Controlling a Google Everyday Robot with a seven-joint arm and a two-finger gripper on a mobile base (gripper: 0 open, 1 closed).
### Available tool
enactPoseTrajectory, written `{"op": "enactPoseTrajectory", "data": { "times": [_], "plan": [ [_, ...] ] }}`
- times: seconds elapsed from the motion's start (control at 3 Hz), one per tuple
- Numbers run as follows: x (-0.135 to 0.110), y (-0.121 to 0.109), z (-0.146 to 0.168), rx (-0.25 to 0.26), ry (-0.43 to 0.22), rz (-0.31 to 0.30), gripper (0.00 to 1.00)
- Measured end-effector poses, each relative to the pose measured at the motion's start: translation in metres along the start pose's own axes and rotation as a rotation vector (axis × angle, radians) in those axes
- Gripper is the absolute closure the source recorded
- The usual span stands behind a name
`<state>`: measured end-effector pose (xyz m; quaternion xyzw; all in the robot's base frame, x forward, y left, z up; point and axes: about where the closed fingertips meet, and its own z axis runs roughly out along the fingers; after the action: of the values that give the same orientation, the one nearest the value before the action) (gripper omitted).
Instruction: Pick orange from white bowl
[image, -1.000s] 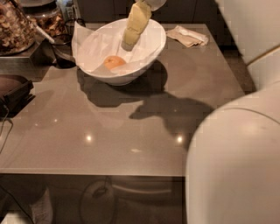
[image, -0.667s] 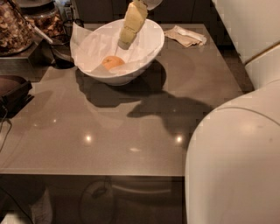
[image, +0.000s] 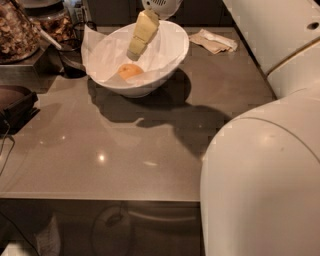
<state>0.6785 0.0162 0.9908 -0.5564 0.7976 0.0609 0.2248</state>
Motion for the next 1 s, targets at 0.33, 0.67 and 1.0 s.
{"op": "enactPoseTrajectory", "data": {
  "times": [0.33,0.67,1.0],
  "plan": [
    [0.006,0.002,0.017,-0.018,0.038,0.044,0.0],
    [0.003,0.005,0.027,-0.031,0.059,0.058,0.1],
    [-0.007,0.007,0.032,-0.031,0.078,0.039,0.11]
  ]
}}
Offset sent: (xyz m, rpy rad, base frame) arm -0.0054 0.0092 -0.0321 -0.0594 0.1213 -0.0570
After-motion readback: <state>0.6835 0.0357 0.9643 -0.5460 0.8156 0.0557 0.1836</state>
